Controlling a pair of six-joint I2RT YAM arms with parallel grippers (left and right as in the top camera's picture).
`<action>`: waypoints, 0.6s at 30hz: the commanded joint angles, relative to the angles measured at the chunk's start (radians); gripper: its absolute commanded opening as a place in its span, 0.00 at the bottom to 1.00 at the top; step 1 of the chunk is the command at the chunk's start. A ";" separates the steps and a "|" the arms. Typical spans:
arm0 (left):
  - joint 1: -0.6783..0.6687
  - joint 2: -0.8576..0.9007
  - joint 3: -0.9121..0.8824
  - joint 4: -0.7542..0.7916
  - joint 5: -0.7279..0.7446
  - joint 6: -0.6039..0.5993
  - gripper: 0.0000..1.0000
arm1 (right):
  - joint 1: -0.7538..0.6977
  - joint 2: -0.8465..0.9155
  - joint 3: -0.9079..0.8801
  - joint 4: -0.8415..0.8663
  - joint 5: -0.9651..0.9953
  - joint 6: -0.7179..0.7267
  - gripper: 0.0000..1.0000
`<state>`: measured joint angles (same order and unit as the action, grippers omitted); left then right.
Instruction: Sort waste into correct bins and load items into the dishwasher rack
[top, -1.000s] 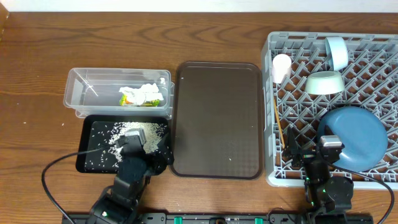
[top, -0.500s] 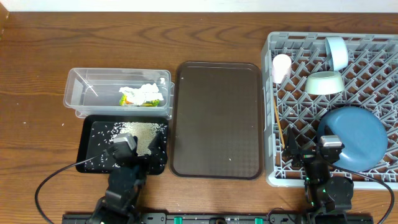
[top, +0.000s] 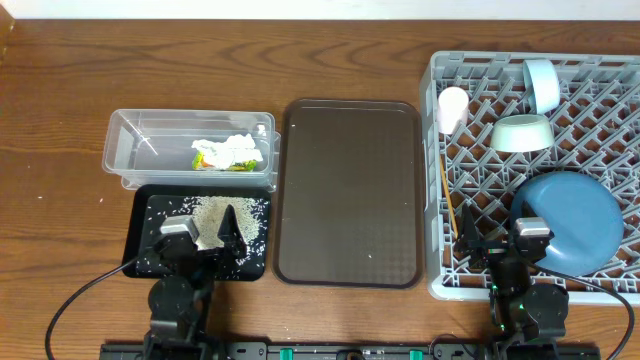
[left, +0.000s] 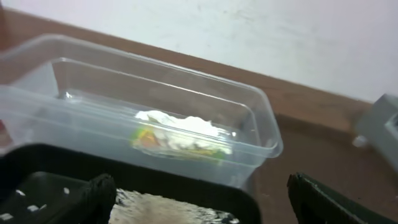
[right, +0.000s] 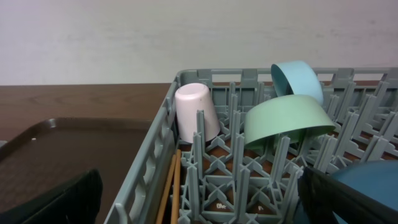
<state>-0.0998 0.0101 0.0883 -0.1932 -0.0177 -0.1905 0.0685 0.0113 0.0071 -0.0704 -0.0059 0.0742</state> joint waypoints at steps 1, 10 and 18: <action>0.018 -0.009 -0.031 -0.002 0.081 0.204 0.91 | 0.008 -0.006 -0.002 -0.004 0.006 -0.012 0.99; 0.018 -0.009 -0.031 -0.002 0.078 0.328 0.91 | 0.008 -0.006 -0.002 -0.004 0.006 -0.012 0.99; 0.018 -0.009 -0.031 0.002 0.078 0.347 0.91 | 0.008 -0.006 -0.002 -0.004 0.006 -0.012 0.99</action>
<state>-0.0864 0.0101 0.0872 -0.1905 0.0467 0.1295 0.0685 0.0113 0.0071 -0.0704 -0.0059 0.0742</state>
